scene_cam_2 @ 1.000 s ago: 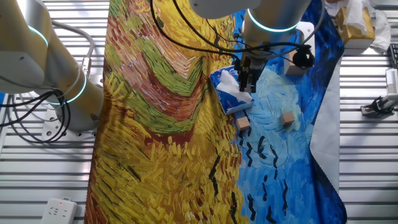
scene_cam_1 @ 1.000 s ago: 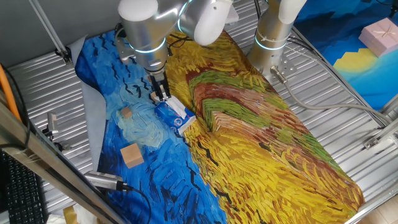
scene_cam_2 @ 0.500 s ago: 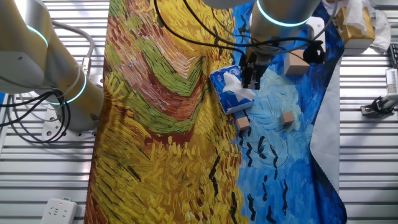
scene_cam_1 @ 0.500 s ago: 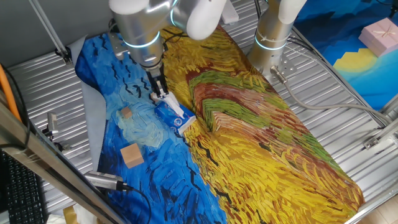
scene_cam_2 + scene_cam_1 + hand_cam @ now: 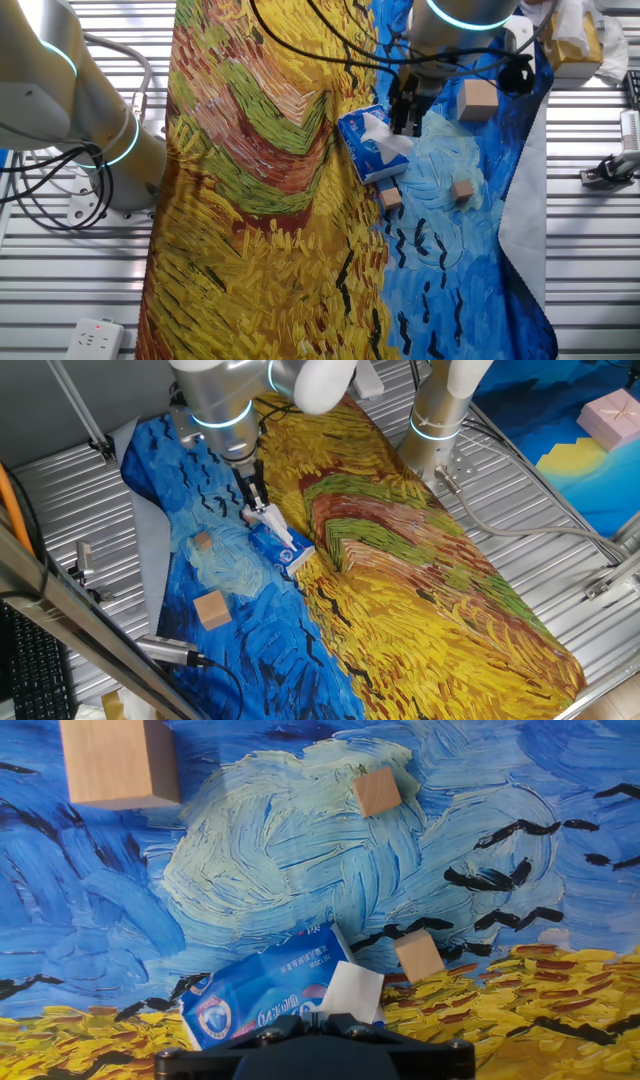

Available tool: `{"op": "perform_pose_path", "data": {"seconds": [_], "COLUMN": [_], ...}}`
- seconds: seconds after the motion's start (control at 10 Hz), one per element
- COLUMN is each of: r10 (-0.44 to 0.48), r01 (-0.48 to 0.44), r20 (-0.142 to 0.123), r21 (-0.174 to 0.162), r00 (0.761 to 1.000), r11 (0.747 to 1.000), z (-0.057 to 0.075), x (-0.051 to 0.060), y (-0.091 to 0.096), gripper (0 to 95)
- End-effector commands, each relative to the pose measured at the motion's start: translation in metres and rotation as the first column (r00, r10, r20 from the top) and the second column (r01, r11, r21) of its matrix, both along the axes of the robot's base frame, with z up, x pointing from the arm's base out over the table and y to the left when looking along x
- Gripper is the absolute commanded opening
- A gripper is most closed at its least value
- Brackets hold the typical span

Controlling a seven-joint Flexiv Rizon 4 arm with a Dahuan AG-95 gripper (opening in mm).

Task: Pull out a napkin

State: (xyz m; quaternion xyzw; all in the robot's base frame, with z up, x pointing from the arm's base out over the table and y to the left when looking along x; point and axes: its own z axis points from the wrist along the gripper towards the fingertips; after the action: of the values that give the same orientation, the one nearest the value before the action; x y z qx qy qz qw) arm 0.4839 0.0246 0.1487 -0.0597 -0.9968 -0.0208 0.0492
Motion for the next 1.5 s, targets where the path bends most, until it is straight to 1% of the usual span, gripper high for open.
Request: {"op": "perform_pose_path", "data": {"seconds": [0.1,0.4,0.8,0.9,1.3,1.5], "r10": [0.003,0.005,0.002,0.002,0.002,0.002], "r01": [-0.003,-0.005,-0.002,-0.002,-0.002,-0.002], "r20": [0.0,0.002,-0.005,-0.005,-0.01,-0.011], "r21": [0.001,0.005,0.01,0.01,0.019,0.022], "r00": [1.0,1.0,1.0,1.0,1.0,1.0], "r11": [1.0,1.0,1.0,1.0,1.0,1.0], "z": [0.004,0.012,0.026,0.027,0.042,0.052], "x": [-0.002,-0.009,-0.012,-0.012,-0.017,-0.02], "y": [0.0,-0.002,0.0,0.0,0.002,0.004], "gripper": [0.0,0.0,0.0,0.0,0.0,0.0]}}
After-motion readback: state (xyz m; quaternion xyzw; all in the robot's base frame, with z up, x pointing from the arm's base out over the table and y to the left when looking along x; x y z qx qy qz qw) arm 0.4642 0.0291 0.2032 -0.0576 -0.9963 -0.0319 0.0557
